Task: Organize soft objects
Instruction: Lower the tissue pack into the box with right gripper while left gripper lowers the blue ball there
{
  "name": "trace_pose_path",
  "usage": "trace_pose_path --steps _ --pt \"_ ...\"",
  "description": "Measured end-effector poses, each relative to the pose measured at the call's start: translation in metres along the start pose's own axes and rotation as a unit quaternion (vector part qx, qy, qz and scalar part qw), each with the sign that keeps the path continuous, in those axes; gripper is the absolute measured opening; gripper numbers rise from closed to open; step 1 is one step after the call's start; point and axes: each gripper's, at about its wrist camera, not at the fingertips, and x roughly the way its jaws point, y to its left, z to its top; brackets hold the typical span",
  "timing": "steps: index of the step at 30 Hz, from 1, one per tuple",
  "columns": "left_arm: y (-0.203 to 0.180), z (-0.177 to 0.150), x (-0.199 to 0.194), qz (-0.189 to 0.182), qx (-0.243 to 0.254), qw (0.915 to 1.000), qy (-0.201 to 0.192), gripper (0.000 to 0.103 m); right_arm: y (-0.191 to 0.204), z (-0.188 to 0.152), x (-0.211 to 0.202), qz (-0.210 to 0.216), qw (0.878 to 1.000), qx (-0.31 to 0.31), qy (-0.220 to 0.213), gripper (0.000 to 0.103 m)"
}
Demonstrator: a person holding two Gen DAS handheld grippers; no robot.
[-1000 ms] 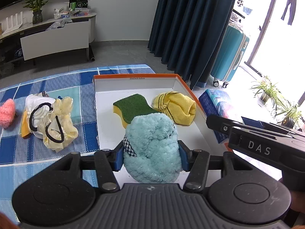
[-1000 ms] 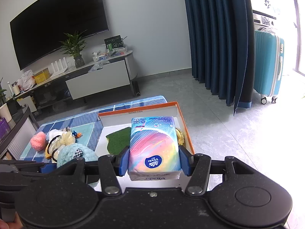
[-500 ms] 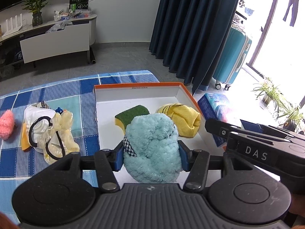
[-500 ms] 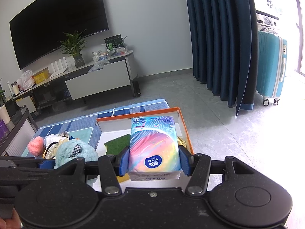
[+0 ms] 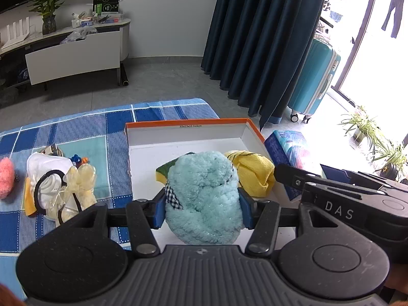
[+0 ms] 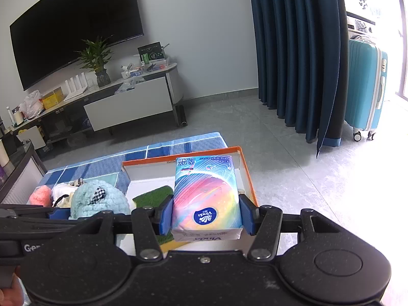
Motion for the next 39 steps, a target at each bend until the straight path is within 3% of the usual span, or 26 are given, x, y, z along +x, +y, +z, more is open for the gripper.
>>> trace_pose_path --steps 18,27,29,31,39 --pt "0.017 0.02 0.029 0.001 -0.012 0.9998 0.014 0.056 0.002 0.033 0.054 -0.004 1.0 -0.014 0.008 0.06" --pt "0.008 0.03 0.043 -0.025 -0.006 0.9995 0.018 0.056 -0.011 0.037 0.032 -0.018 0.999 0.003 -0.038 0.063" --pt "0.003 0.034 0.045 -0.044 -0.005 0.9989 0.015 0.059 -0.014 0.036 0.025 -0.025 0.999 0.003 -0.047 0.066" --pt "-0.003 0.038 0.044 -0.051 -0.001 0.9987 0.006 0.077 -0.017 0.035 0.019 -0.033 0.998 0.006 -0.053 0.066" --pt "0.007 0.039 0.027 -0.025 -0.009 0.9996 -0.011 0.086 -0.019 0.034 -0.002 -0.031 0.997 0.016 -0.066 0.067"
